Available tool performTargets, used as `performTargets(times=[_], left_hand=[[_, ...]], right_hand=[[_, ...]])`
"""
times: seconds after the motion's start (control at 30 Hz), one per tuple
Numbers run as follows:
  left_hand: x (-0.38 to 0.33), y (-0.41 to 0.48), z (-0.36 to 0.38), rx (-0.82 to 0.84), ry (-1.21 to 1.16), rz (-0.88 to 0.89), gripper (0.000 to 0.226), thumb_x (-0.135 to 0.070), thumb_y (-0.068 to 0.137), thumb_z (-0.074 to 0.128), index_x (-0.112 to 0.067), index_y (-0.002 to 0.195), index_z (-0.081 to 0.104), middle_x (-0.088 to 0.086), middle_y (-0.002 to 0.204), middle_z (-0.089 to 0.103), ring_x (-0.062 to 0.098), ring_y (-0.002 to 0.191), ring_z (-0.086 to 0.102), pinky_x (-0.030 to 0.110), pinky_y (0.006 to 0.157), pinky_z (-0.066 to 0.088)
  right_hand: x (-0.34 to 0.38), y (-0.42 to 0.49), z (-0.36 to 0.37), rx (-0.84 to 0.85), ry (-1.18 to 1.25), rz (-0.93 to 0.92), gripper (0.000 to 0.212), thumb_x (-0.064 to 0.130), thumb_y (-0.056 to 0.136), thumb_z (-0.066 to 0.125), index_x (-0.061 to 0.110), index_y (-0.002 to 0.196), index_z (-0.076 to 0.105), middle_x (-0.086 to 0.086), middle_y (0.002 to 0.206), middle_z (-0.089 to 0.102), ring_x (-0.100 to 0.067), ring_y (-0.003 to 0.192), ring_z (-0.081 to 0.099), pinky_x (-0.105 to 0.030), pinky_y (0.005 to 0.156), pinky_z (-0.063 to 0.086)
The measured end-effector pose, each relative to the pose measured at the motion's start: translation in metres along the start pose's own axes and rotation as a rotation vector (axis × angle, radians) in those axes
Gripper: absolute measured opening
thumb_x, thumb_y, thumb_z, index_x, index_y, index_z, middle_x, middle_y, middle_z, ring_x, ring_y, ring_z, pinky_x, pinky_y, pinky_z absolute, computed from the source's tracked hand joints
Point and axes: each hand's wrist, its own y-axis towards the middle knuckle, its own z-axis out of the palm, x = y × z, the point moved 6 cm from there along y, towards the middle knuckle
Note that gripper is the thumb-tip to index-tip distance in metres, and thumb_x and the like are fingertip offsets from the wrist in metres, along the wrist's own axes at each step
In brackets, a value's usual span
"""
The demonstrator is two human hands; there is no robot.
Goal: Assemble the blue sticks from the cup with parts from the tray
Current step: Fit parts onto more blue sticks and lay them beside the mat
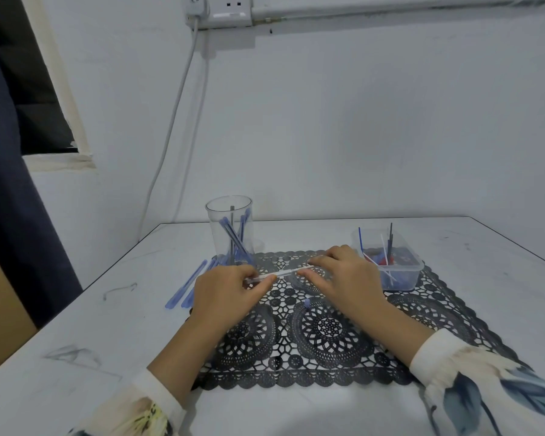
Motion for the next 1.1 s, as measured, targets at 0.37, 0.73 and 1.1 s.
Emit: performTargets(times=[0.37,0.73,1.1], left_hand=[[-0.003,0.0,-0.003,-0.01,0.026,0.011,0.044,-0.065,0.082,0.044,-0.028,0.071,0.065,-0.009,0.051,0.052,0.003,0.053,0.048,0.019,0.048,0.033],[-0.006,-0.002,-0.002,0.003,0.039,0.032,0.041,-0.063,0.083,0.046,-0.029,0.069,0.063,-0.008,0.054,0.058,0.004,0.054,0.051,0.019,0.047,0.033],[-0.011,-0.003,-0.004,-0.009,0.041,0.064,0.041,-0.063,0.083,0.047,-0.029,0.061,0.053,-0.007,0.052,0.056,0.005,0.052,0.049,0.02,0.047,0.028]], right_hand=[[0.008,0.002,0.004,0.067,0.086,-0.09,0.023,0.016,0.069,0.082,0.011,0.089,0.073,-0.002,0.074,0.064,-0.018,0.064,0.061,-0.024,0.054,0.049],[0.021,0.001,0.011,0.238,0.365,-0.02,0.047,-0.009,0.076,0.064,0.011,0.118,0.062,-0.006,0.096,0.067,-0.019,0.084,0.063,-0.028,0.078,0.05],[0.033,-0.001,0.0,0.234,0.423,-0.041,0.038,-0.002,0.082,0.059,0.014,0.116,0.063,0.0,0.102,0.07,-0.011,0.089,0.066,-0.025,0.081,0.052]])
